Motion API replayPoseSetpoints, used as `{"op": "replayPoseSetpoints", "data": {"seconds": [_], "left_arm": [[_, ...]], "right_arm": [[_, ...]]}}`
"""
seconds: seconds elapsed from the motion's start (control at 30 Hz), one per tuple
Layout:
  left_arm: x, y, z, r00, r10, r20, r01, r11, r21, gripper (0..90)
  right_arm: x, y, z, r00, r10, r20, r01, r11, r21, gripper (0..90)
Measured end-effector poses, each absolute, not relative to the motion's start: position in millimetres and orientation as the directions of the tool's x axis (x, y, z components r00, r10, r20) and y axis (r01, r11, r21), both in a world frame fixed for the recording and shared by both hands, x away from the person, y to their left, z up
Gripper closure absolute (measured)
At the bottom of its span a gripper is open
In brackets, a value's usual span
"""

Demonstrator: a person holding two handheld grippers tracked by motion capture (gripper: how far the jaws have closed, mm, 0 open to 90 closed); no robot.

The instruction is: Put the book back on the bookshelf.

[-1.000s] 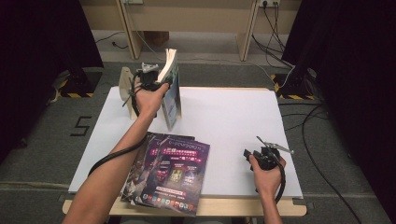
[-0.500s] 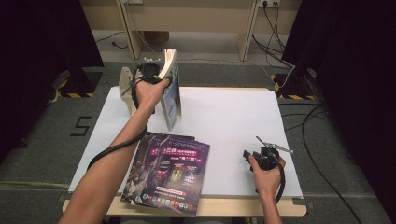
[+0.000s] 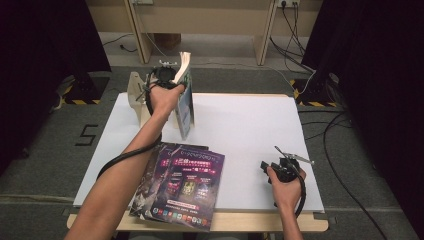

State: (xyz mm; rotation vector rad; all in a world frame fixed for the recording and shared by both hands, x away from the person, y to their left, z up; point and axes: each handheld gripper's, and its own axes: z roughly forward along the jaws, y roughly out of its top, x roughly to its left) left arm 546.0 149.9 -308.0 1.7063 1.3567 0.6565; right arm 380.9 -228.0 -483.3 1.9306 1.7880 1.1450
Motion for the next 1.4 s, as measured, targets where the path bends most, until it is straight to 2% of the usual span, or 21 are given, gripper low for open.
{"op": "replayPoseSetpoints", "data": {"seconds": [0.17, 0.33, 0.53, 0.67, 0.87, 1.0, 1.03, 1.07, 1.1, 1.33, 1.4], "left_arm": [[548, 149, -311, 0.255, 0.965, -0.067, 0.472, -0.064, 0.880, 73.8], [548, 143, -314, 0.257, 0.959, -0.122, 0.472, -0.015, 0.881, 73.5], [549, 139, -314, 0.267, 0.954, -0.134, 0.474, -0.009, 0.880, 72.1], [549, 140, -314, 0.288, 0.941, -0.176, 0.479, 0.017, 0.878, 63.8], [544, 142, -311, 0.308, 0.935, -0.178, 0.473, 0.012, 0.881, 54.4], [542, 140, -310, 0.311, 0.944, -0.111, 0.471, -0.052, 0.881, 59.6], [542, 139, -309, 0.307, 0.950, -0.058, 0.463, -0.095, 0.881, 65.0], [542, 138, -309, 0.304, 0.952, -0.043, 0.463, -0.108, 0.880, 71.3], [542, 138, -307, 0.307, 0.951, -0.028, 0.466, -0.124, 0.876, 72.6], [542, 129, -305, 0.326, 0.942, 0.078, 0.444, -0.226, 0.867, 73.0], [540, 127, -307, 0.318, 0.946, 0.057, 0.441, -0.201, 0.875, 72.9]], "right_arm": [[381, -229, -483, -0.073, 0.930, 0.361, 0.714, -0.204, 0.670, 53.2], [381, -229, -483, -0.074, 0.930, 0.361, 0.715, -0.202, 0.669, 53.2], [381, -228, -483, -0.077, 0.930, 0.359, 0.714, -0.200, 0.670, 53.2], [381, -227, -484, -0.072, 0.929, 0.363, 0.720, -0.203, 0.664, 53.2], [381, -227, -483, -0.083, 0.934, 0.347, 0.714, -0.187, 0.675, 53.1], [381, -226, -483, -0.071, 0.929, 0.364, 0.722, -0.204, 0.661, 53.1], [381, -226, -484, -0.074, 0.929, 0.363, 0.721, -0.202, 0.662, 53.0], [381, -226, -484, -0.075, 0.928, 0.365, 0.723, -0.202, 0.661, 53.0], [381, -227, -484, -0.083, 0.930, 0.359, 0.721, -0.193, 0.666, 53.0], [382, -226, -485, -0.074, 0.928, 0.366, 0.724, -0.202, 0.659, 53.0], [382, -226, -485, -0.076, 0.928, 0.365, 0.725, -0.200, 0.659, 52.9]]}}
